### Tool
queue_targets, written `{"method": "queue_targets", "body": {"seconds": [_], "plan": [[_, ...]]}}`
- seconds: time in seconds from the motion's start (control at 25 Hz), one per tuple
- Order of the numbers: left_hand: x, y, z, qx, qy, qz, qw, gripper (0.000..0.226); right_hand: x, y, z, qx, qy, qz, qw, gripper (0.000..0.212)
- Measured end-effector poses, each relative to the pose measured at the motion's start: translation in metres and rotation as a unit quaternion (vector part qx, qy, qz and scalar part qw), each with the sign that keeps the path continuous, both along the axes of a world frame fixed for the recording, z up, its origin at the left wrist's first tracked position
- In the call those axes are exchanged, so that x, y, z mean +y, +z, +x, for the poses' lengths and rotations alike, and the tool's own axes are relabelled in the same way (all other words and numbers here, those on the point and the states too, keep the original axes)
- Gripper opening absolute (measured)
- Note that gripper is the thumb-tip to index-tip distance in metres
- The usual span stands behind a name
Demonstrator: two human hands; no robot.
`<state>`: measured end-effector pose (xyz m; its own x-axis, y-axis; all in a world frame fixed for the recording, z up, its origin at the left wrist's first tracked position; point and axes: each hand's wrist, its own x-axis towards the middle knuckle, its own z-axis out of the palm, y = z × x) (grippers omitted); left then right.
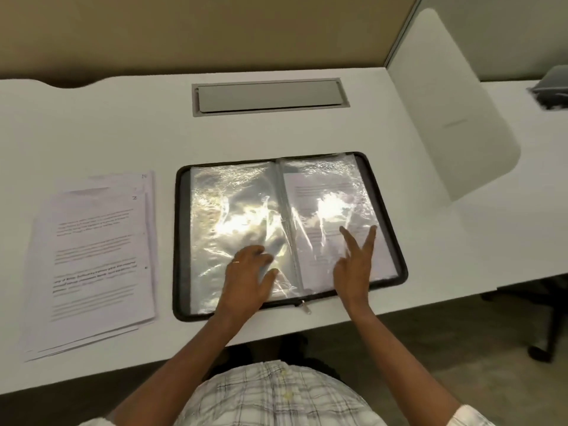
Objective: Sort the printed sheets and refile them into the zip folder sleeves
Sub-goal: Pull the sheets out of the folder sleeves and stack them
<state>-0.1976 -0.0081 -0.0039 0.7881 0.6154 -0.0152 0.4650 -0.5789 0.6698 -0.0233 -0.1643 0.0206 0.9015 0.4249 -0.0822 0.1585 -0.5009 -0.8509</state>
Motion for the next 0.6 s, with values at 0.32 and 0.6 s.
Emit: {"method": "queue_targets", "body": {"seconds": [0.32,0.6], "plan": [[0.004,0.071,0.036,-0.094,0.261,-0.294,0.915,0.073,0.011,0.053,-0.015,0.356,0.267,0.155,0.882,0.111],[-0.024,0.150,0.063,-0.232,0.127,-0.042,0.964,0.037,0.038,0.046,-0.032,0.209,0.565,-0.040,0.797,0.090]]}}
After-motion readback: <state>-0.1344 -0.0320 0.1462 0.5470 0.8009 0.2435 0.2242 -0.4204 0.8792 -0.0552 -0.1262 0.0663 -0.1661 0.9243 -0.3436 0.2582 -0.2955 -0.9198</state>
